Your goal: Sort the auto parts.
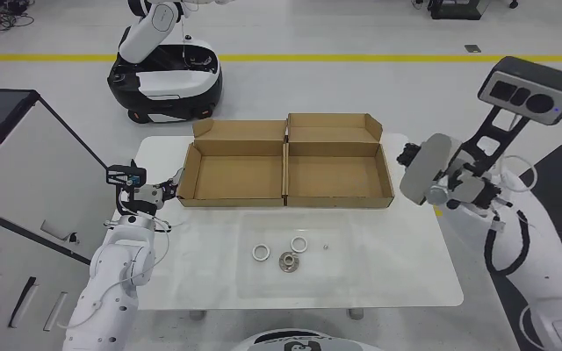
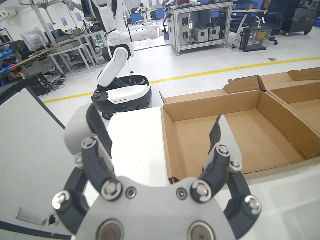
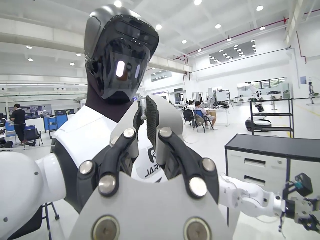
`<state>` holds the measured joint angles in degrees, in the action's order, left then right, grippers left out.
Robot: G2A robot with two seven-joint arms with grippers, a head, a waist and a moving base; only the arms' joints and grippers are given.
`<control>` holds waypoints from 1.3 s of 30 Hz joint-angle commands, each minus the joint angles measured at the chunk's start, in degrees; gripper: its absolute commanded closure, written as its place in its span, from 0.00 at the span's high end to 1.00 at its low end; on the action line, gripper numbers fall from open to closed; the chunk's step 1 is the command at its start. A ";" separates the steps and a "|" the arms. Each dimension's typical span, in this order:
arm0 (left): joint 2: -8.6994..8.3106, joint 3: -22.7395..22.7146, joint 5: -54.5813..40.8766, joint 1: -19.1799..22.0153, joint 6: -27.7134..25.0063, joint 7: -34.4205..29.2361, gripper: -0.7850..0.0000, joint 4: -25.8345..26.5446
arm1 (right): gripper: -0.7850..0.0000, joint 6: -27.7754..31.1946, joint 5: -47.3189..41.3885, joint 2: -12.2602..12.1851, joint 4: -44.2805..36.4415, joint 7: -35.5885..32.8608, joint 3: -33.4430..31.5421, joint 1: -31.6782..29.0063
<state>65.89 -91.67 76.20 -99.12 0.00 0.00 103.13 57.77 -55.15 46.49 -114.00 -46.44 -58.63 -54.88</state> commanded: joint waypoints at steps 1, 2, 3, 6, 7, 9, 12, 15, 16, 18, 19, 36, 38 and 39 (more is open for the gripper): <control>0.00 0.00 0.00 0.00 0.00 0.00 1.00 0.00 | 0.00 -1.32 2.96 0.02 1.26 -1.10 -0.77 -0.24; 0.00 0.00 0.00 0.00 0.00 0.00 1.00 0.00 | 0.00 -2.49 4.25 0.00 1.61 -1.42 -1.21 -0.43; 0.00 0.00 0.00 0.00 0.00 0.00 1.00 0.00 | 0.00 -3.60 5.48 -0.02 1.75 -1.52 -1.73 -0.64; 0.00 0.00 0.00 0.00 0.00 0.00 1.00 0.00 | 0.00 -6.53 8.46 -0.07 1.44 -1.57 -3.12 -1.52; 0.00 0.00 0.00 0.00 0.00 0.00 1.00 0.00 | 0.00 -7.14 8.96 -0.06 1.19 -1.49 -3.48 -1.88; 0.00 0.00 0.00 0.00 0.00 0.00 1.00 0.00 | 0.00 -7.54 9.05 0.04 0.48 -1.32 -3.98 -2.56; 0.00 0.00 0.00 0.00 0.00 0.00 1.00 0.00 | 0.00 -6.68 7.69 0.31 -0.21 -1.70 -4.12 -3.52; 0.00 0.00 0.00 0.00 0.00 0.00 1.00 0.00 | 0.00 -2.85 2.33 0.96 -1.71 -1.65 -2.91 -4.49; 0.00 0.00 0.00 0.00 0.00 0.00 1.00 0.00 | 0.00 -1.88 1.07 1.17 -1.94 -1.95 -2.55 -4.49; 0.00 0.00 0.00 0.00 0.00 0.00 1.00 0.00 | 0.00 0.07 -2.26 1.82 -3.62 0.00 -1.35 -4.52; 0.00 0.00 0.00 0.00 0.00 0.00 1.00 0.00 | 0.00 0.23 -3.37 2.15 -4.09 0.16 -0.83 -4.52; 0.00 0.00 0.00 0.00 0.00 0.00 1.00 0.00 | 0.00 -3.95 2.25 5.84 1.00 -3.97 1.52 -2.91; 0.00 0.00 0.00 0.00 0.00 0.00 1.00 0.00 | 0.00 -6.13 4.47 5.86 1.80 -4.80 0.92 -2.78; 0.00 0.00 0.00 0.00 0.00 0.00 1.00 0.00 | 0.00 -7.19 5.60 5.87 1.81 -5.13 0.64 -2.73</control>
<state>65.89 -91.67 76.20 -99.12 0.00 0.00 103.13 51.71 -50.67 52.36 -112.20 -51.30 -57.73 -57.65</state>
